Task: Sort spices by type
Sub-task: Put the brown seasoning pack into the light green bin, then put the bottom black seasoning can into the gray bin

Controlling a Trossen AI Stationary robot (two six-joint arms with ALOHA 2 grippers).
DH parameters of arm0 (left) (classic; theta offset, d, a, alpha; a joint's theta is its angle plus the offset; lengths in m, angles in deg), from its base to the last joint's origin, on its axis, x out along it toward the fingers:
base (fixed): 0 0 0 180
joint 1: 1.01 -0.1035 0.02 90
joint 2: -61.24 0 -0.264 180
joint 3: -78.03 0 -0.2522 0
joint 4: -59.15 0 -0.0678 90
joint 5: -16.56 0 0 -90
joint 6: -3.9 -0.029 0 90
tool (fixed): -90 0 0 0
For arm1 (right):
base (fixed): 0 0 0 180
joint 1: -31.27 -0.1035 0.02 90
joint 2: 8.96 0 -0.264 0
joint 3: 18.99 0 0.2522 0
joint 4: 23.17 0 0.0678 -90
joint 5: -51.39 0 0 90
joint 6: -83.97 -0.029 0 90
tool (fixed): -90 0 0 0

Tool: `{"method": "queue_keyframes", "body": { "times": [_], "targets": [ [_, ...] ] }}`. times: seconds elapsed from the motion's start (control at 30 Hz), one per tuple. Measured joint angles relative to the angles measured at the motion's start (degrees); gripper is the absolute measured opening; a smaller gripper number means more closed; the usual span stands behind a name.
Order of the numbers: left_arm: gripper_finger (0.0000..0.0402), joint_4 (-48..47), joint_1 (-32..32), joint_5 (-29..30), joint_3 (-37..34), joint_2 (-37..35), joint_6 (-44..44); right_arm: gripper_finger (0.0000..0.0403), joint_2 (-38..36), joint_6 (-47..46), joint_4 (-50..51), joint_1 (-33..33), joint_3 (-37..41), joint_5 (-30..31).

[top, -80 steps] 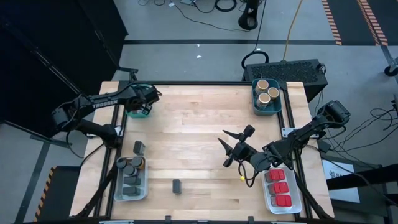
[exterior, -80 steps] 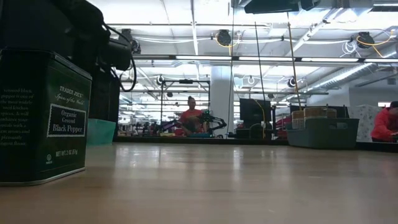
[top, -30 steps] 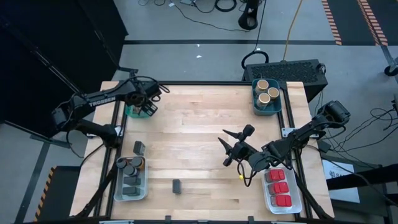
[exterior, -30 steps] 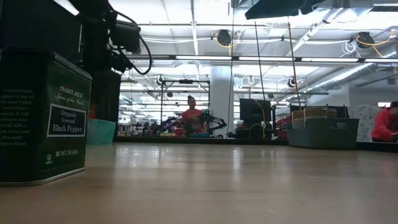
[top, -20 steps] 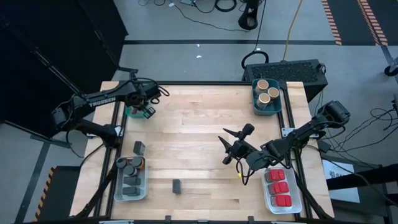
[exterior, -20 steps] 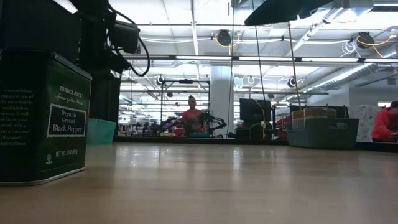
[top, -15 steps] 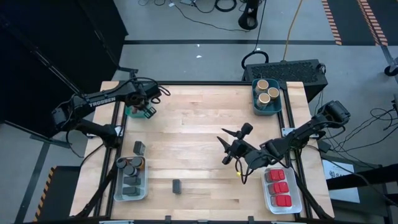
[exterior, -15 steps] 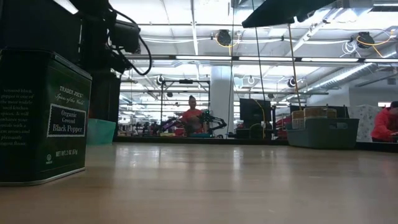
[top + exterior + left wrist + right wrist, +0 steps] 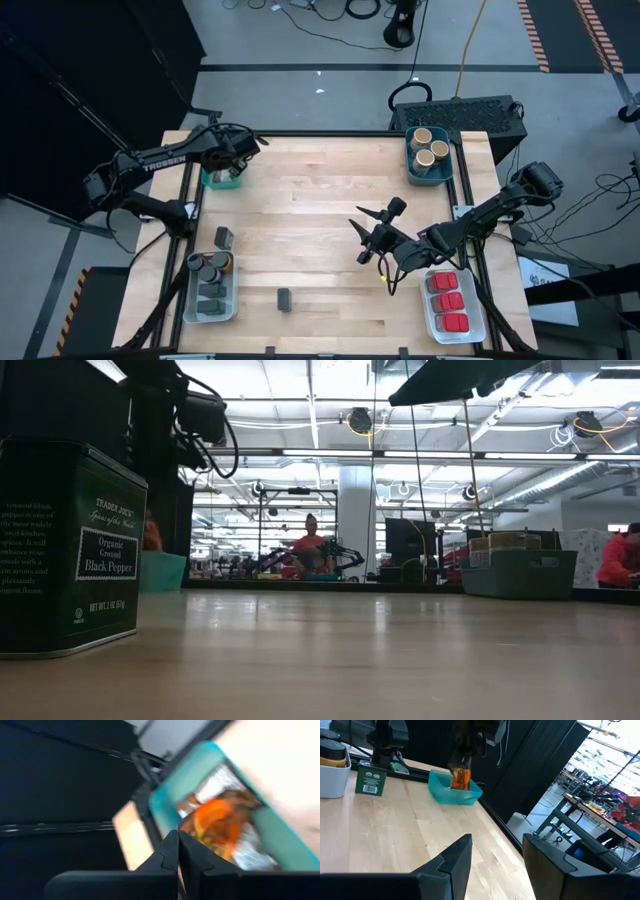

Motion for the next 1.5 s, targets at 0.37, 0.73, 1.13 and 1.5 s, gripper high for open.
{"method": "queue_keyframes", "body": {
  "times": [0.37, 0.73, 1.13, 1.5],
  "targets": [
    [0.0097, 0.2, 0.0, -2.9, 0.0, 0.0, 0.7, 0.0160, 0.0, 0.0, 0.6, 0.0, 0.0, 0.0],
    [0.0141, 0.7, 0.1, -8.5, 0.0, 0.0, -0.5, 0.0160, 0.0, 0.0, 0.8, 0.0, 0.0, 0.0],
    [0.0141, -0.3, 4.8, -21.4, 0.4, -0.1, 1.1, 0.0160, 0.0, -0.1, 1.2, 0.0, 0.0, 0.0],
    [0.0141, 0.5, 28.4, -22.1, 4.1, -0.1, 17.9, 0.0160, 0.0, -1.5, 1.3, 0.3, 0.0, -1.3]
  ]
}}
